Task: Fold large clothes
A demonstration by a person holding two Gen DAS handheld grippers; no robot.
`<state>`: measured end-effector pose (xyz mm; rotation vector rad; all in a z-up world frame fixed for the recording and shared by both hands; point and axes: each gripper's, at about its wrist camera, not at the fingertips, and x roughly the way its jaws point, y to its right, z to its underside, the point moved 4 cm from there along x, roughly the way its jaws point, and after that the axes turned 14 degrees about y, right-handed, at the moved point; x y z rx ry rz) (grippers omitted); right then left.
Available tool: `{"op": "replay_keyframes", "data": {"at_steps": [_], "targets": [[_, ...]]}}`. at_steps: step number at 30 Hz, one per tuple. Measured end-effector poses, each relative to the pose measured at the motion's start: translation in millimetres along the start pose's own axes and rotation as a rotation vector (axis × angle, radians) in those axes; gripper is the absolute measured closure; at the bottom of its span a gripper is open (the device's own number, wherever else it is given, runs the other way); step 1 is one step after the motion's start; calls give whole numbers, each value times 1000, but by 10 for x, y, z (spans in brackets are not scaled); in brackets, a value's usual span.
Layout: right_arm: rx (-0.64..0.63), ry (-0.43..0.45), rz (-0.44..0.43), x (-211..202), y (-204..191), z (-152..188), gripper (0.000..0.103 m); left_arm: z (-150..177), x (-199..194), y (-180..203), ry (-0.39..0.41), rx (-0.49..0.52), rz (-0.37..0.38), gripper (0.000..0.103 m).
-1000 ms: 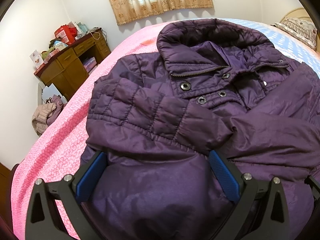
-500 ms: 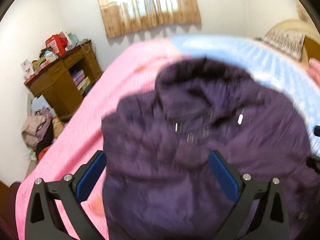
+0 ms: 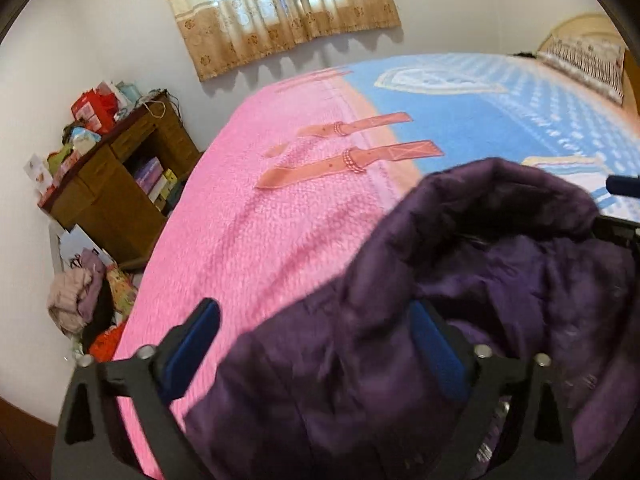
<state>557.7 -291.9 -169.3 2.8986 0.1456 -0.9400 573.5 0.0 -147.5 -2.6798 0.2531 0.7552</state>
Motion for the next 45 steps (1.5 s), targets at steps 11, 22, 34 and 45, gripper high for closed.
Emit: {"op": "replay_keyframes", "data": {"at_steps": [11, 22, 34, 45], "targets": [[-131, 72, 11, -308, -94, 50, 94, 6, -501, 95, 110, 203, 127, 90], [-255, -12, 10, -473, -247, 654, 94, 666, -897, 350, 176, 485, 157, 91], [-157, -7, -140, -932, -210, 282, 47, 779, -854, 459, 174, 564, 152, 91], [200, -14, -97, -6, -395, -66, 47, 866, -855, 451, 190, 562, 137, 91]]}}
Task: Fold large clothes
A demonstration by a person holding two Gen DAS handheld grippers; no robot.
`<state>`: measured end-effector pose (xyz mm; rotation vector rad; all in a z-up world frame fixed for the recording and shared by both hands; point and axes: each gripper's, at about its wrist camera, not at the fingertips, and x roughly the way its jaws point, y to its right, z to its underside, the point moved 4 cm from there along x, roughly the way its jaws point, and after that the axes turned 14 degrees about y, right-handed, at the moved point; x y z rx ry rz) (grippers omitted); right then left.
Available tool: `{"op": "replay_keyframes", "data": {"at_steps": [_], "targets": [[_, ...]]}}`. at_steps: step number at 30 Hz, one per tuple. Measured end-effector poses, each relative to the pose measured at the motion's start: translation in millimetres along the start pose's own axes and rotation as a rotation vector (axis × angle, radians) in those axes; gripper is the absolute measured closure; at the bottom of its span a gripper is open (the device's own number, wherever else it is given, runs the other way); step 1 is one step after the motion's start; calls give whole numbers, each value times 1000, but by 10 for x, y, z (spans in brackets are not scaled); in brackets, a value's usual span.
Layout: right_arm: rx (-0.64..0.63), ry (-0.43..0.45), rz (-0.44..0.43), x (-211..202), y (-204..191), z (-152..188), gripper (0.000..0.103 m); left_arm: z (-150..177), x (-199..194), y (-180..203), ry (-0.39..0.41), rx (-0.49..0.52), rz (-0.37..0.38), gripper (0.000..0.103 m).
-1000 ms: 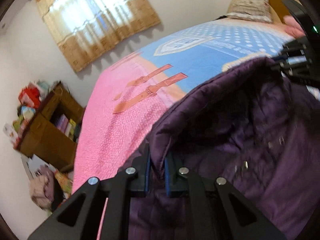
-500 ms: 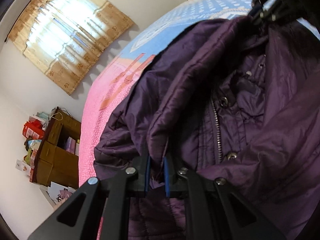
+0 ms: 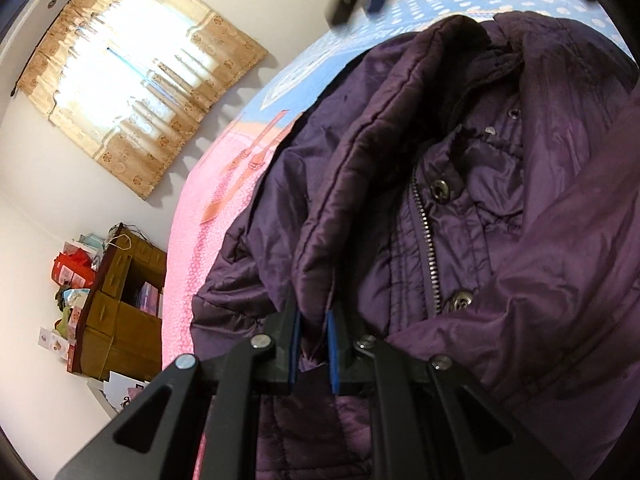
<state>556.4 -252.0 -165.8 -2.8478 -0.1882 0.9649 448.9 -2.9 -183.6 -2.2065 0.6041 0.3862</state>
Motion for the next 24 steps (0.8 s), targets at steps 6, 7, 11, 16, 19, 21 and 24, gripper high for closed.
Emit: {"op": "replay_keyframes", "data": {"at_steps": [6, 7, 11, 16, 19, 21, 24], "targets": [[-156, -57, 57, 102, -55, 546, 47, -174, -293, -177, 61, -122, 35, 82], [-139, -54, 51, 97, -4, 554, 47, -264, -387, -228, 91, -155, 48, 76], [-124, -57, 51, 73, 35, 571, 47, -693, -616, -568, 206, -357, 43, 32], [-134, -27, 72, 35, 2, 664, 47, -917, -118, -824, 156, -481, -69, 25], [-105, -14, 58, 16, 41, 681, 47, -644, 439, -644, -16, -486, -51, 25], [-85, -1, 45, -1, 61, 691, 47, -429, 636, -442, -102, -474, -34, 25], [-62, 34, 37, -90, 63, 644, 47, -273, 657, -350, -109, -501, -45, 21]]}}
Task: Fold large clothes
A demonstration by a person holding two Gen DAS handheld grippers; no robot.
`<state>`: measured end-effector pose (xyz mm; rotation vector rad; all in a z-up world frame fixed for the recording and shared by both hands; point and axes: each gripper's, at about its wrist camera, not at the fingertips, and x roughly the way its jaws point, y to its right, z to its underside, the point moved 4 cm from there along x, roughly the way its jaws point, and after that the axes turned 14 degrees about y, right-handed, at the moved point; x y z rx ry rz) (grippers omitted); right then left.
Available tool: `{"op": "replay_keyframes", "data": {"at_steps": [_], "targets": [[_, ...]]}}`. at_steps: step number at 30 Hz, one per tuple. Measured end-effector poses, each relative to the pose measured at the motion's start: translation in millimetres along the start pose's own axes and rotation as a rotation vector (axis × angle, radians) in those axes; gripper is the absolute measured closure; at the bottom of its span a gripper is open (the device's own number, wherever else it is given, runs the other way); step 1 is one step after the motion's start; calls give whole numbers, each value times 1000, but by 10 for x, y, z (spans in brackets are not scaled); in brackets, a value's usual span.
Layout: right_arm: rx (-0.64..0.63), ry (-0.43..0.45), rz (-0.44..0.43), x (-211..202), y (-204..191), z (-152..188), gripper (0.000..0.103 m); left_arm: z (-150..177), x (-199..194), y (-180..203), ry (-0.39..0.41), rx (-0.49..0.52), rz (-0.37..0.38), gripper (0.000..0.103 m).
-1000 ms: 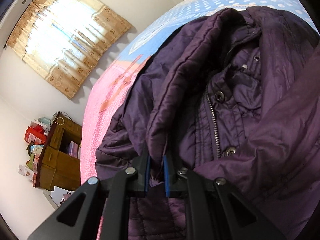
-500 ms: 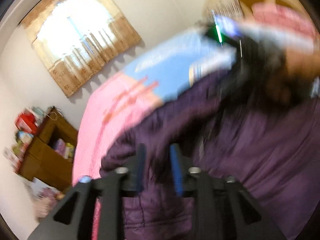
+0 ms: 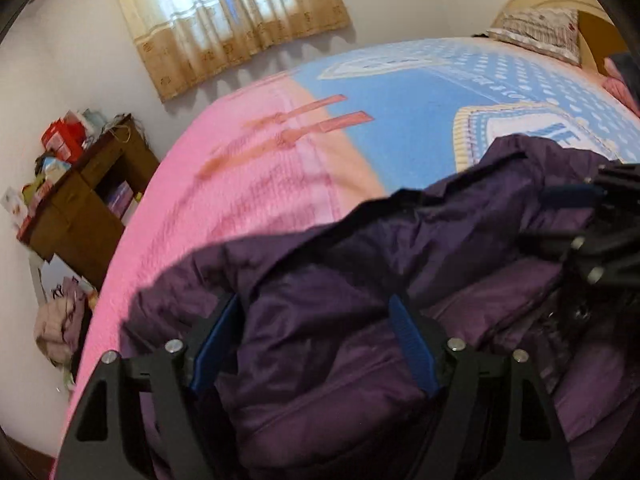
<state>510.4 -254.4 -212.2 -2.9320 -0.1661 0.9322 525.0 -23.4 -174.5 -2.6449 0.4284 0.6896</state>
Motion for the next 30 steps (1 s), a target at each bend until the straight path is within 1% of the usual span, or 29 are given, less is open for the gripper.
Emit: {"op": "replay_keyframes", "data": {"at_steps": [1, 3, 5, 6, 8, 10, 11, 15, 18, 20, 23, 30], "targets": [[2, 23, 1, -41, -2, -35, 47, 3, -6, -7, 3, -6, -4, 21], [-10, 98, 13, -169, -26, -143, 47, 17, 12, -11, -4, -9, -8, 20], [-27, 144, 38, -230, -38, -221, 47, 24, 31, 22, -7, 0, -18, 20], [-31, 152, 43, -226, -45, -246, 47, 21, 33, 29, -4, 4, -25, 20], [-41, 110, 49, -100, -56, -219, 47, 37, 29, 27, -1, 12, -34, 20], [-55, 25, 65, 77, -51, -103, 47, 46, 15, 15, 0, 8, -37, 19], [-53, 0, 68, 139, -45, -32, 47, 42, 23, 21, 1, 8, -38, 19], [-48, -36, 73, 197, -37, 31, 47, 62, 32, 30, -4, 11, -49, 16], [-35, -47, 68, 196, -9, 62, 47, 78, 46, -3, -15, -7, -44, 13], [-28, -38, 69, 194, -5, 83, 47, 90, 93, -50, -30, -35, -33, 9], [-41, -25, 82, 190, -32, 110, 47, 119, 145, -95, -50, -76, -14, 6], [-43, -22, 88, 192, -29, 117, 47, 161, 226, -134, -82, -126, 13, 2]]}}
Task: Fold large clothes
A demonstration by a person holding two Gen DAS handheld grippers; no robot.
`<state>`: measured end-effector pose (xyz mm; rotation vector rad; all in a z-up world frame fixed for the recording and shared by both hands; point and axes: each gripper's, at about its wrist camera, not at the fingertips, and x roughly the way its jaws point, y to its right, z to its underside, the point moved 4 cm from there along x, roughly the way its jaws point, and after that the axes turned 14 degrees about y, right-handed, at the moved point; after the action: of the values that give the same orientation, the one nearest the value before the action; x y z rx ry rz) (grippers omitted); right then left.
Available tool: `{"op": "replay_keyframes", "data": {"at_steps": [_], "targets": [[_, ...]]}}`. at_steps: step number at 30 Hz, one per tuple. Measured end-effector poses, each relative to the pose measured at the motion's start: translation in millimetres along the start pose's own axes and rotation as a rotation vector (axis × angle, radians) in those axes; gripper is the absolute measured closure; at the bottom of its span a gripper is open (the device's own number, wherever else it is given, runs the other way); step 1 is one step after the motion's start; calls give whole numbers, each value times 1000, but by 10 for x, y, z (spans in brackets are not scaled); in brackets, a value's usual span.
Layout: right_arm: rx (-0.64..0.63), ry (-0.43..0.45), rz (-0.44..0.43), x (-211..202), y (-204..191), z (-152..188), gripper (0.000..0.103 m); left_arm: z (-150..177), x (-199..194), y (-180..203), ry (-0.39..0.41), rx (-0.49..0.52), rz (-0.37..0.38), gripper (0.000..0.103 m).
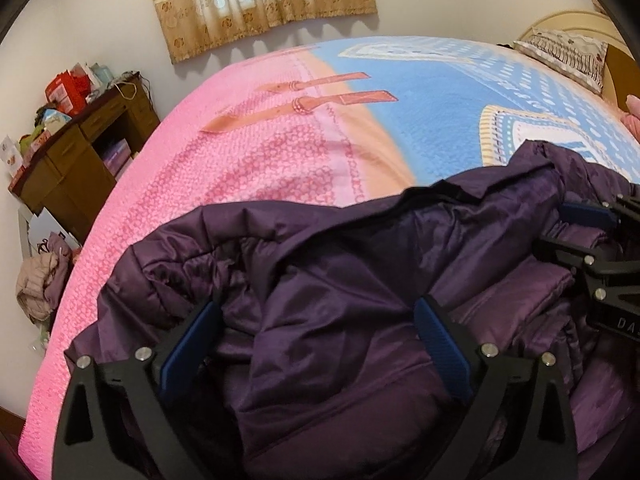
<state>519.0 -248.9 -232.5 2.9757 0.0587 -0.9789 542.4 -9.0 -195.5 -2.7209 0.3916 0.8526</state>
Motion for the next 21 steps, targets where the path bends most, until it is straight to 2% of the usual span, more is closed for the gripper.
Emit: {"op": "replay_keyframes", "data": {"at_steps": [21], "targets": [[-21, 1, 23, 0, -33, 3, 47, 17, 53, -30, -21, -29, 9, 0]]}}
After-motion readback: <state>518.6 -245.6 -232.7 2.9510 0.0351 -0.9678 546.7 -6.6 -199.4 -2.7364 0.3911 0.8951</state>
